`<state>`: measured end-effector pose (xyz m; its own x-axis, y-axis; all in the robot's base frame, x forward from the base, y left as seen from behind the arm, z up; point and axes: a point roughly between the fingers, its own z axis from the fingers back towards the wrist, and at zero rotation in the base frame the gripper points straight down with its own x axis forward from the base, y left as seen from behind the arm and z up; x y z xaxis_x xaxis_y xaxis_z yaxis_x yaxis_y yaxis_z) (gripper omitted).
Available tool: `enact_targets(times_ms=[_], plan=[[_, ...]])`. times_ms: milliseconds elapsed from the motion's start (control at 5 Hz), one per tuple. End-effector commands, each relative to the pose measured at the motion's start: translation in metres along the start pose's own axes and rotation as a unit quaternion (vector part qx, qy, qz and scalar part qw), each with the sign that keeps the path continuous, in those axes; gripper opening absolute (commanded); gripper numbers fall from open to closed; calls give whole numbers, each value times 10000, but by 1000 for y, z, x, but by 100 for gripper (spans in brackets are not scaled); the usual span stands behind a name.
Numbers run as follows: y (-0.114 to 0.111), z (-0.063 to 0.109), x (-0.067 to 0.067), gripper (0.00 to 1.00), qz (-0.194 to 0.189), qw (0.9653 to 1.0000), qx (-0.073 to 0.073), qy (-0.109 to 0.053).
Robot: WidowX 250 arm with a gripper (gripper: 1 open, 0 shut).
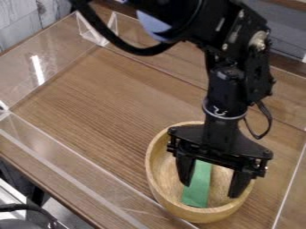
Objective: Remove the green block from inside the brown bowl and put it on the table
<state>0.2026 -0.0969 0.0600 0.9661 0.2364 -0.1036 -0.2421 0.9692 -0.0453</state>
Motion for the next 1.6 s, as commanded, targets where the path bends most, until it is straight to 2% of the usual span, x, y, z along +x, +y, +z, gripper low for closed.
enact_targets(times_ms=[0,1400], plan=[[-2,4,6,100,70,9998,-111,-119],[1,-5,12,100,148,9998,-140,-67]])
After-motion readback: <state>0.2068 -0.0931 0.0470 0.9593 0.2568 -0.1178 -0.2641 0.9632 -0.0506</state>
